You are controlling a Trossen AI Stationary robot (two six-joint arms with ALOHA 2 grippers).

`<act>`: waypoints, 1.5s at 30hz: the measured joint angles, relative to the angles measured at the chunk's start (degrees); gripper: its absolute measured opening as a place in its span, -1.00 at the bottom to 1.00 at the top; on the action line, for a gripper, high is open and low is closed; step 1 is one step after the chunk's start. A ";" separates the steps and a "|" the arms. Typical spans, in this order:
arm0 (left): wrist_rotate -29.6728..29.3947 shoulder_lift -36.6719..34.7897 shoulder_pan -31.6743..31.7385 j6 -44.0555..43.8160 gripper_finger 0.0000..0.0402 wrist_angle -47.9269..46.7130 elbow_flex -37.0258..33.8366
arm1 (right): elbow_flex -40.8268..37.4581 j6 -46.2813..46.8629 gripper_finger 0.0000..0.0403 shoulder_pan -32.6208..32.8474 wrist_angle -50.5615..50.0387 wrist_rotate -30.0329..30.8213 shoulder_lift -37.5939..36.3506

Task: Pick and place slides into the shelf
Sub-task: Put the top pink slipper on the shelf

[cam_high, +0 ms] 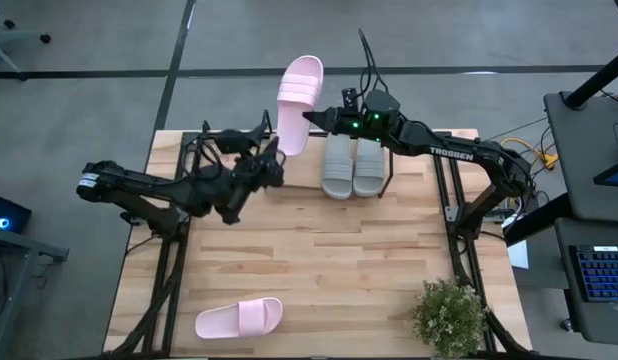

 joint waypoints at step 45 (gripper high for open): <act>-2.51 6.02 0.51 0.74 0.07 -0.02 -4.25 | 0.65 13.43 -0.73 -2.63 5.49 -6.56 0.00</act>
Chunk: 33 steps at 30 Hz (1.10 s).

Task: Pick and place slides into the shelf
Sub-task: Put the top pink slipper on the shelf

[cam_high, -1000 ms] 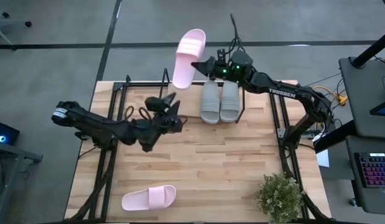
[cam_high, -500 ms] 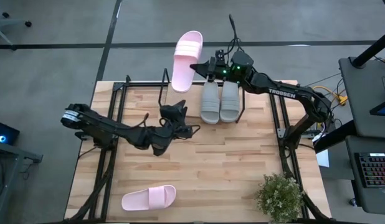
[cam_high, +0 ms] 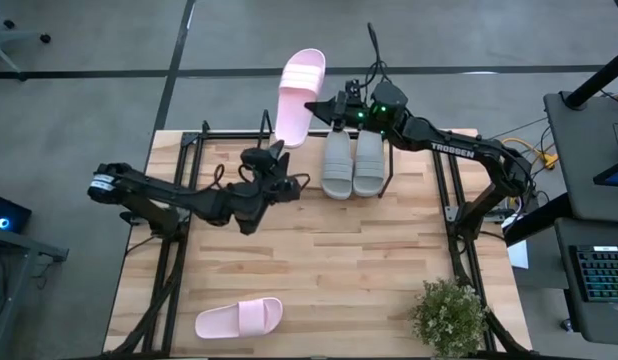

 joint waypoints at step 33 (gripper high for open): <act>1.22 0.29 3.63 -1.85 0.07 0.51 0.11 | 0.13 -0.88 -0.73 -0.13 -0.82 2.22 0.00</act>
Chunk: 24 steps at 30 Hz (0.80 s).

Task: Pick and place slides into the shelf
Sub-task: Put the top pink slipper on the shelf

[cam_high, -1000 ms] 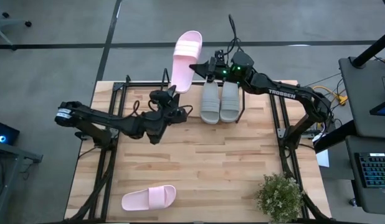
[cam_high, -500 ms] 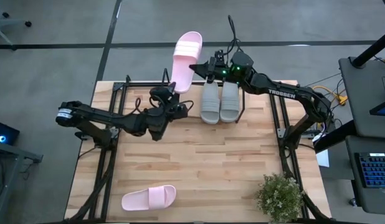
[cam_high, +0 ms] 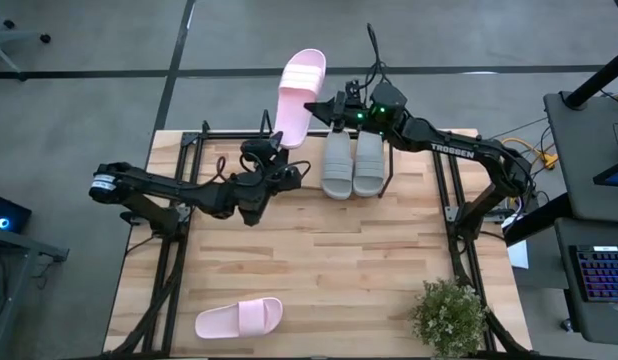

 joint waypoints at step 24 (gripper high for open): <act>43.99 -34.29 -4.84 -55.93 0.07 -19.21 0.44 | 0.00 -1.62 -0.73 -3.50 0.20 -0.91 0.00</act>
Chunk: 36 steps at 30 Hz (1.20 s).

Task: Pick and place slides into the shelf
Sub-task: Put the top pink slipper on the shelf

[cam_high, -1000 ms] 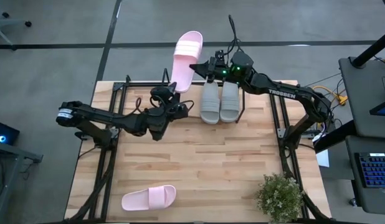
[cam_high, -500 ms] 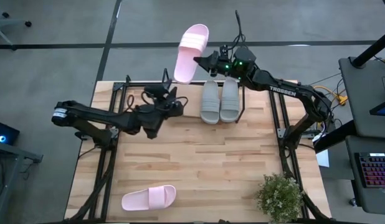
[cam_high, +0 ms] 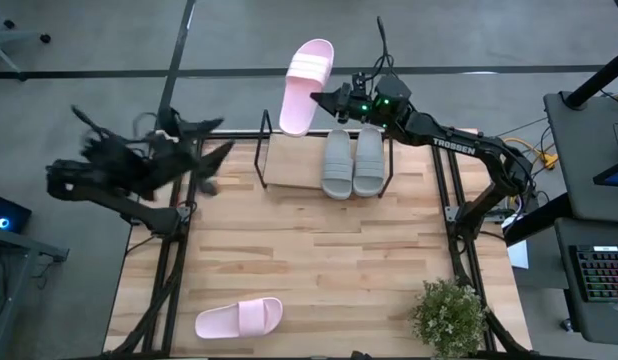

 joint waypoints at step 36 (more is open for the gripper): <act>-16.95 1.72 0.29 -1.95 0.07 -27.39 -19.45 | -0.04 -0.37 -0.74 -0.26 -1.71 0.70 0.00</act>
